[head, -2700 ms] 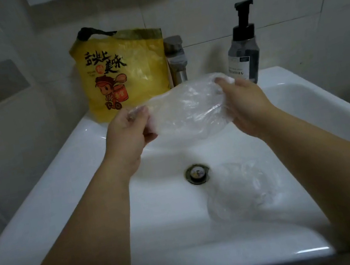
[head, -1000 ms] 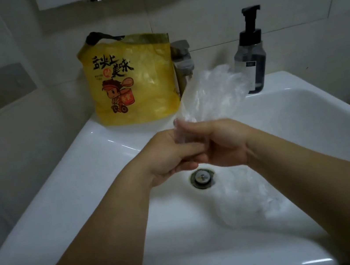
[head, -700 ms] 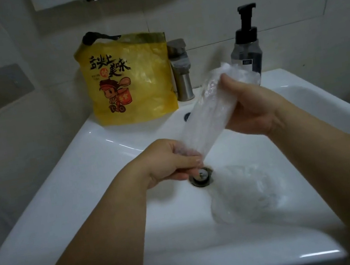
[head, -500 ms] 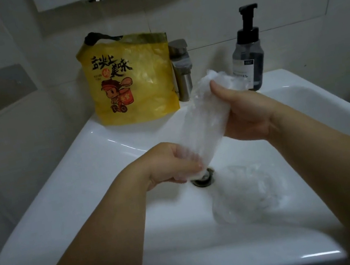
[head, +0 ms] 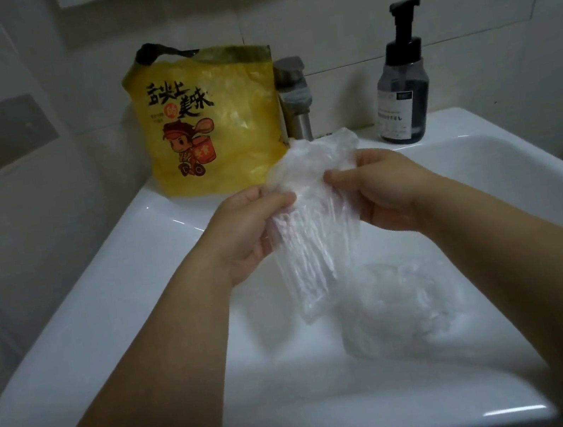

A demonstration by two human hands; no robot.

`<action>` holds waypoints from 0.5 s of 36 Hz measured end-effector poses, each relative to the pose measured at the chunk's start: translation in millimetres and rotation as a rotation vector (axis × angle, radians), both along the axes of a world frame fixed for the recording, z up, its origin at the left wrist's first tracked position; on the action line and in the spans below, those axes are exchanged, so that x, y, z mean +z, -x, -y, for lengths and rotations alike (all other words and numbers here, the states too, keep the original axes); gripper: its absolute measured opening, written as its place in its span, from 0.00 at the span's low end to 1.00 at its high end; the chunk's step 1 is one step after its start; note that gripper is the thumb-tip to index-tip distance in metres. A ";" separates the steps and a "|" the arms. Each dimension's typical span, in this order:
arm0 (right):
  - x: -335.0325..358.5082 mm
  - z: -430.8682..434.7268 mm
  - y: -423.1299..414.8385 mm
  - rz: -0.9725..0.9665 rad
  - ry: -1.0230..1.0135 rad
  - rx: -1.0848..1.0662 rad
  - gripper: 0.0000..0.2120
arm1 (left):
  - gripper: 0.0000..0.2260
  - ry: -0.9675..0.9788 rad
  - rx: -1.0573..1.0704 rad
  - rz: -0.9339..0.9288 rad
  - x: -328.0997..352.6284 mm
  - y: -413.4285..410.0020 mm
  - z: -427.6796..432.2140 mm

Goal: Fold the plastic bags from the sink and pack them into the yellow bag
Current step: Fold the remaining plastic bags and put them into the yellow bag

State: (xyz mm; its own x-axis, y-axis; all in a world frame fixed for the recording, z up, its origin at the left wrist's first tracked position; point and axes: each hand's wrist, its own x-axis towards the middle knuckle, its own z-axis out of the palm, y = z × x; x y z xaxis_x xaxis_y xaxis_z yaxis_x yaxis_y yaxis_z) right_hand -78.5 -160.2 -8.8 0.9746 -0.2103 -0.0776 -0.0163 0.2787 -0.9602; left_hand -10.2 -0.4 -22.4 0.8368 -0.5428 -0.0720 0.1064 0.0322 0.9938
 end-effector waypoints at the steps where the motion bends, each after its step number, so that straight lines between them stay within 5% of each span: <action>1: 0.9 -0.1 1.0 0.009 -0.005 0.017 0.12 | 0.09 0.029 -0.044 -0.034 1.8 -0.5 -1.3; 4: 1.7 -2.0 3.2 0.021 -0.006 0.126 0.15 | 0.22 0.016 -0.132 -0.081 3.5 2.5 -4.2; 7: -1.2 -7.5 3.8 -0.012 0.084 0.222 0.19 | 0.16 -0.083 -0.023 -0.013 -1.6 1.4 -2.6; 10: -2.4 -8.5 3.2 -0.054 0.155 0.130 0.11 | 0.15 -0.056 0.069 -0.036 -2.8 -6.4 -4.1; 18: -0.6 -14.3 4.7 0.049 0.107 0.159 0.22 | 0.16 -0.013 -0.097 -0.185 1.7 -2.9 -5.0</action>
State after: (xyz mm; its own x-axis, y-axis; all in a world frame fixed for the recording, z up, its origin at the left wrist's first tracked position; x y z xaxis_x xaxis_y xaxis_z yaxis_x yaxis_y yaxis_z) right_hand -83.2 -145.9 -9.3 0.9982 -0.0583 -0.0146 -0.0043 0.1730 -0.9849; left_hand -7.3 4.7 -20.7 0.7529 -0.6179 -0.2268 0.2889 0.0006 0.9574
